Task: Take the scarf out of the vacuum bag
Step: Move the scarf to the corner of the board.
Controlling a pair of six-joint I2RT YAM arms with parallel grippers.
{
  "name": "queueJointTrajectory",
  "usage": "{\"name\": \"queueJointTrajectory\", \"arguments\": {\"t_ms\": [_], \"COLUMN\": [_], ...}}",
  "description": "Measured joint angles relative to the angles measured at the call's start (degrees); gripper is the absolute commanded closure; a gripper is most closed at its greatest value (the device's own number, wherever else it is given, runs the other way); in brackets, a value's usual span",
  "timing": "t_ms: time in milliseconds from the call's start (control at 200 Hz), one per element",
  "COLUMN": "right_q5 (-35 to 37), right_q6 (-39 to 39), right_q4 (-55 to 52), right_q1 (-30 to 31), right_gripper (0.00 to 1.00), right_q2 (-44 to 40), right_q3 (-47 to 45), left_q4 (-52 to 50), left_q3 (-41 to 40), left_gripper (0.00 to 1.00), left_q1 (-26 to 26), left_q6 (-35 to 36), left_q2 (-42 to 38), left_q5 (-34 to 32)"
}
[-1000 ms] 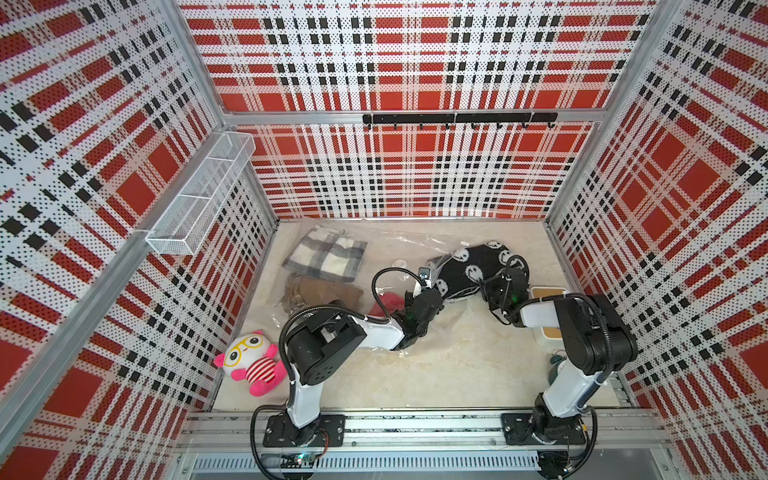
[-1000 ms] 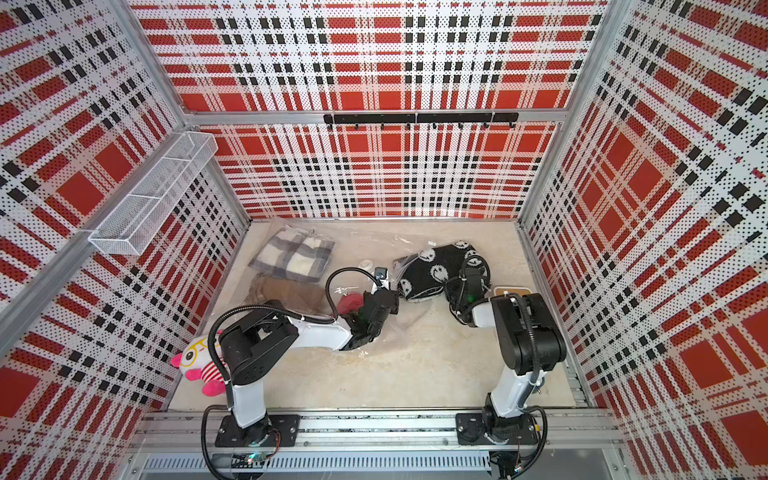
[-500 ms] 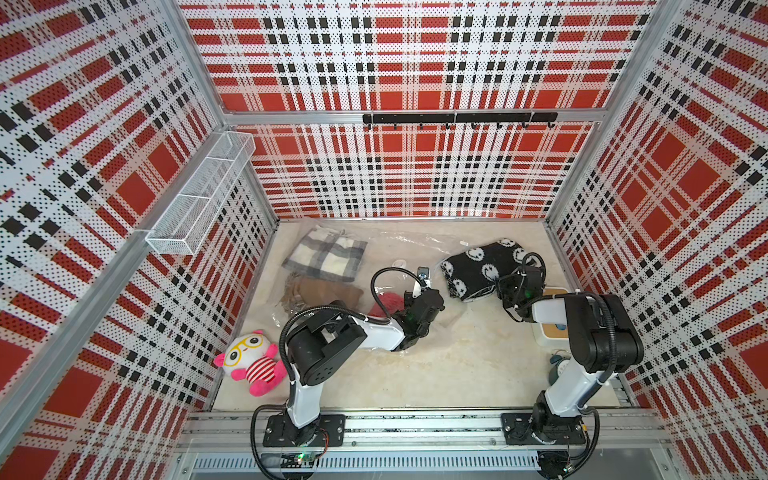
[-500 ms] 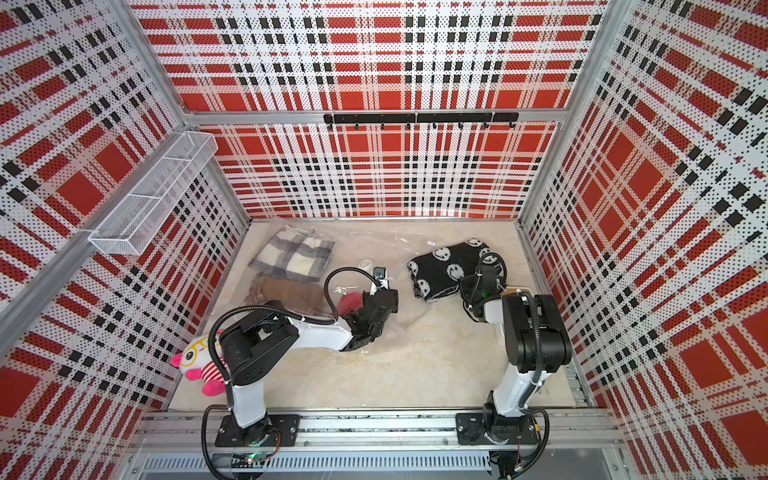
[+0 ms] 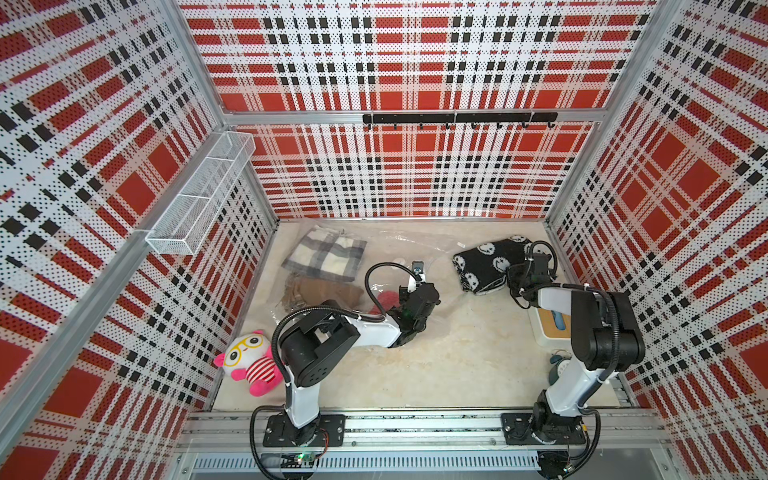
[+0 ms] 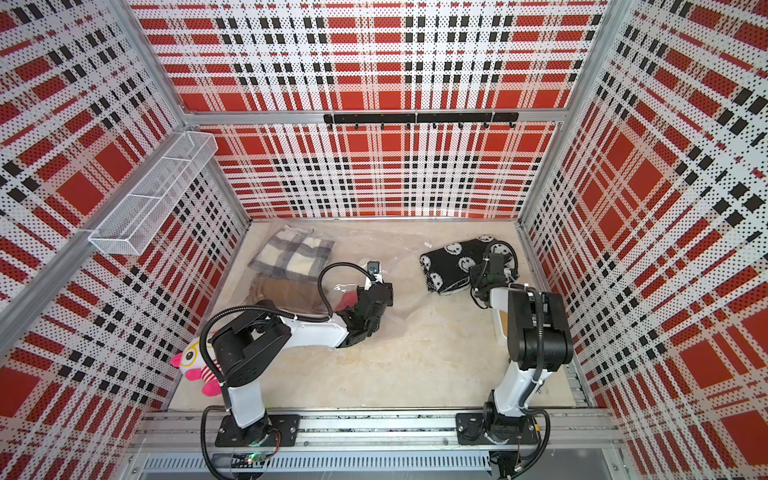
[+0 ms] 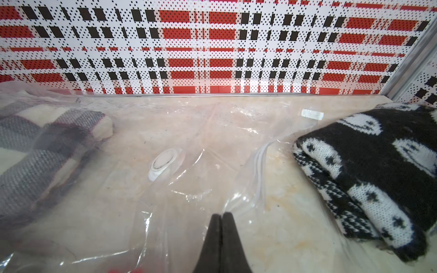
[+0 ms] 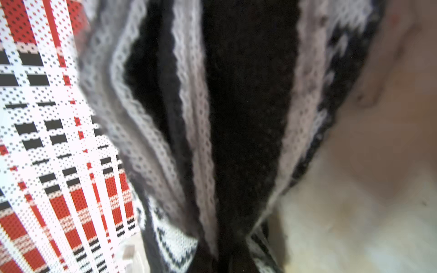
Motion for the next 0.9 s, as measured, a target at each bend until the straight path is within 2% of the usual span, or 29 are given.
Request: {"name": "queueJointTrajectory", "arguments": {"t_ms": [416,902], "right_q5": [3.2,4.6], "right_q6": [0.7,2.4], "right_q4": [-4.0,-5.6], "right_q1": [-1.5,-0.7], "right_gripper": [1.0,1.0], "right_q2": [2.8,9.2], "right_q3": [4.5,12.4], "left_q4": [0.3,0.9], "left_q3": [-2.0,-2.4], "left_gripper": [1.0,1.0], "left_q1": [2.7,2.7], "left_q6": [-0.1,-0.3], "left_q2": [-5.4,-5.5], "left_q5": [1.8,3.6]}}
